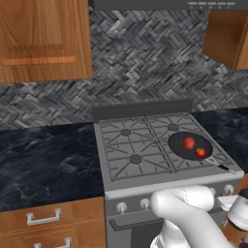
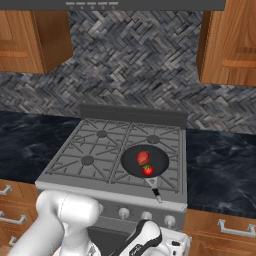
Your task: Place the pan on the front right burner on the stove. Then place the tomato and the onion in the pan and turn on the front right burner.
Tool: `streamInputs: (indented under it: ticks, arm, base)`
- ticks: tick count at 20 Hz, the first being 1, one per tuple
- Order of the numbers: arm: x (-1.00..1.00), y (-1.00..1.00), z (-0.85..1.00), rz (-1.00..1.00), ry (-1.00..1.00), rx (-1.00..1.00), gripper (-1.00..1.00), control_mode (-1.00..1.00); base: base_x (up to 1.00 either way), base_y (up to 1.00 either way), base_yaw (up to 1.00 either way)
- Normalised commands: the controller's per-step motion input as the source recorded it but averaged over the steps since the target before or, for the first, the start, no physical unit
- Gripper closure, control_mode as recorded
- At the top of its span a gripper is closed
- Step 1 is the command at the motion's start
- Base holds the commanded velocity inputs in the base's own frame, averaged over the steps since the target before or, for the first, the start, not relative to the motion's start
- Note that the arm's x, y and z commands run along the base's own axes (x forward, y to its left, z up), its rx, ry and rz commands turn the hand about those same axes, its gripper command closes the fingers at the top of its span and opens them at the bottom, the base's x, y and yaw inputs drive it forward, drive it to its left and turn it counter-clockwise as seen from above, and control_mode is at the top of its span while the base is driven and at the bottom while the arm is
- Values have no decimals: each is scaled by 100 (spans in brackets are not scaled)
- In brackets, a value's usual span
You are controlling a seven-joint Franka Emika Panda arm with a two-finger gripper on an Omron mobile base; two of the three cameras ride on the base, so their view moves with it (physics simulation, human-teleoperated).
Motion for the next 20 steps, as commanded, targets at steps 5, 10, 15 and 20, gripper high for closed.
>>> streamInputs:
  ticks: [5,10,15,20]
  arm:
    - [0,-16,0,0,0,0,-100,-100]
    - [2,-11,0,0,0,0,-100,-100]
    - [2,0,0,0,0,0,-100,-100]
    - [5,0,0,0,0,0,-100,-100]
  base:
    - [0,0,0]
    - [0,0,0]
    - [0,0,0]
    - [0,0,0]
